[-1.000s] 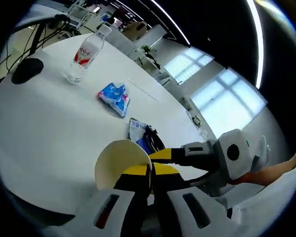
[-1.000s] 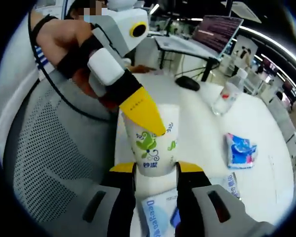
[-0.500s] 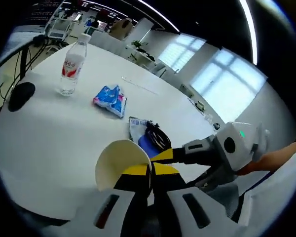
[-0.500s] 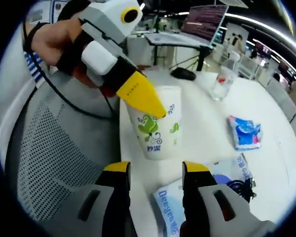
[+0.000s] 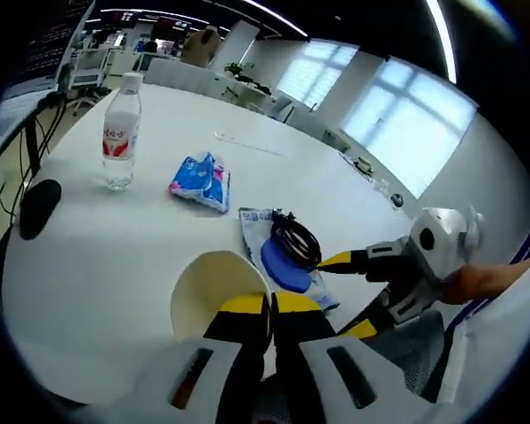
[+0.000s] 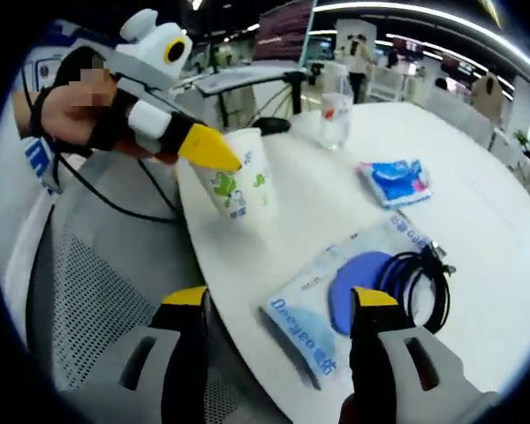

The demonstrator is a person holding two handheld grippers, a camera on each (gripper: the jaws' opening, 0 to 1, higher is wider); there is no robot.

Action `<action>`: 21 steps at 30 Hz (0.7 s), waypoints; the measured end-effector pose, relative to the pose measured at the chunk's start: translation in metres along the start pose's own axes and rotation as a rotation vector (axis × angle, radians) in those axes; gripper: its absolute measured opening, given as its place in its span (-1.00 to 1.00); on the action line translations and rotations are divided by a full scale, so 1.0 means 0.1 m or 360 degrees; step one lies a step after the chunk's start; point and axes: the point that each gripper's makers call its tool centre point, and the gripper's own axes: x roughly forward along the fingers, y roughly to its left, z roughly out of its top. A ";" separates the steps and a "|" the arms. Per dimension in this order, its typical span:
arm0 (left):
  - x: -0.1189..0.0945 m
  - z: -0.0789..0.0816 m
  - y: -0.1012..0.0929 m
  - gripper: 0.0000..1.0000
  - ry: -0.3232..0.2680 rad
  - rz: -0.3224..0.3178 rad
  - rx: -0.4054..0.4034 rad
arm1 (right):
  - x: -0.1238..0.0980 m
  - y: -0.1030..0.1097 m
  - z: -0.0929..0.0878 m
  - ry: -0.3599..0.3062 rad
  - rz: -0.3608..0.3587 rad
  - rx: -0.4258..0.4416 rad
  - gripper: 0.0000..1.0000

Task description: Arrange the tabletop items into an orderly group along one side of the table until the central work area is clear of visible clutter.

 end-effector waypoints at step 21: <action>0.13 0.18 0.24 -1.00 0.0144 0.0122 0.0274 | -0.39 -0.40 -0.21 -0.0106 -0.0233 0.0375 0.52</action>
